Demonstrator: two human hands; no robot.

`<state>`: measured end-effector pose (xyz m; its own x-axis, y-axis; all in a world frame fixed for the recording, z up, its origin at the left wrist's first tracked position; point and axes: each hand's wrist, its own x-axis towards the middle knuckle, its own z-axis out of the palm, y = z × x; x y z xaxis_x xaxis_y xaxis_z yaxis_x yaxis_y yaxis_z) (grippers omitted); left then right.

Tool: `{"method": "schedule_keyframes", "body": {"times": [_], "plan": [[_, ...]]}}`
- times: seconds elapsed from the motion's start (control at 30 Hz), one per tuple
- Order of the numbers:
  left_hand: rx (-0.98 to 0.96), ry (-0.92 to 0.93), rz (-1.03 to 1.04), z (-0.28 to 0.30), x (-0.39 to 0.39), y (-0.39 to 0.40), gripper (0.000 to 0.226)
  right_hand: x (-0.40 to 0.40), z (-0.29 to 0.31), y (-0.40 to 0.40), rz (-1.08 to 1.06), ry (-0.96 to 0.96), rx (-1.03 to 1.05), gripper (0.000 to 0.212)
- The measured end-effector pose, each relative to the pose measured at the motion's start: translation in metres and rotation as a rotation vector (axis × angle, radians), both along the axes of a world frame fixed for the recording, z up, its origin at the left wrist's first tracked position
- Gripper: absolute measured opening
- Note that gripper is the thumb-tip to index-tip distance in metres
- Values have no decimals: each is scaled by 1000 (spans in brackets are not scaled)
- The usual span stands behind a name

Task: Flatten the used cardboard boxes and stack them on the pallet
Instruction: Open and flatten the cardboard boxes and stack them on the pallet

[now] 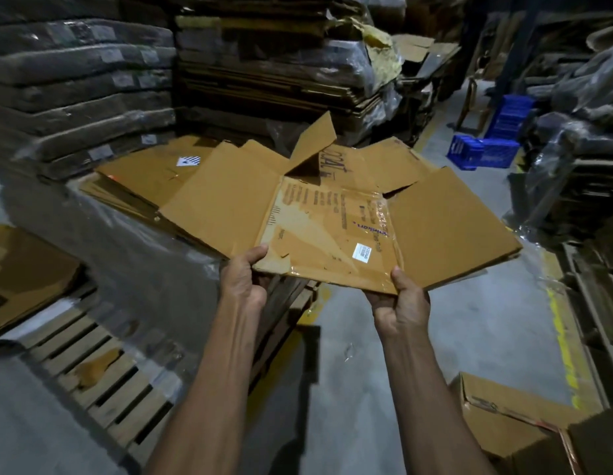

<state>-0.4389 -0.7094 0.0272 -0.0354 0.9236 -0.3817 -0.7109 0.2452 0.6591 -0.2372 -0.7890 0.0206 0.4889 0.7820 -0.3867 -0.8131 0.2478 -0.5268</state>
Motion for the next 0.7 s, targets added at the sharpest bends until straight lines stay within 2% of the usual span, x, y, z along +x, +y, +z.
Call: {"method": "schedule_keyframes", "body": {"times": [0.1,0.33,0.47,0.63,0.7], "plan": [[27,-22,43,6,-20,25,11,-16,4,38,56,-9,7,10],[75,-103,196,6,-73,122,14,-63,6,172,192,-44,9,13],[84,-105,261,1,-110,197,16,-97,5,267,274,-58,4,7],[79,-127,331,9,-145,275,44,-133,14,364,352,-69,10,16],[82,-149,344,12,-152,298,44,-142,16,396,395,-81,22,21]]}}
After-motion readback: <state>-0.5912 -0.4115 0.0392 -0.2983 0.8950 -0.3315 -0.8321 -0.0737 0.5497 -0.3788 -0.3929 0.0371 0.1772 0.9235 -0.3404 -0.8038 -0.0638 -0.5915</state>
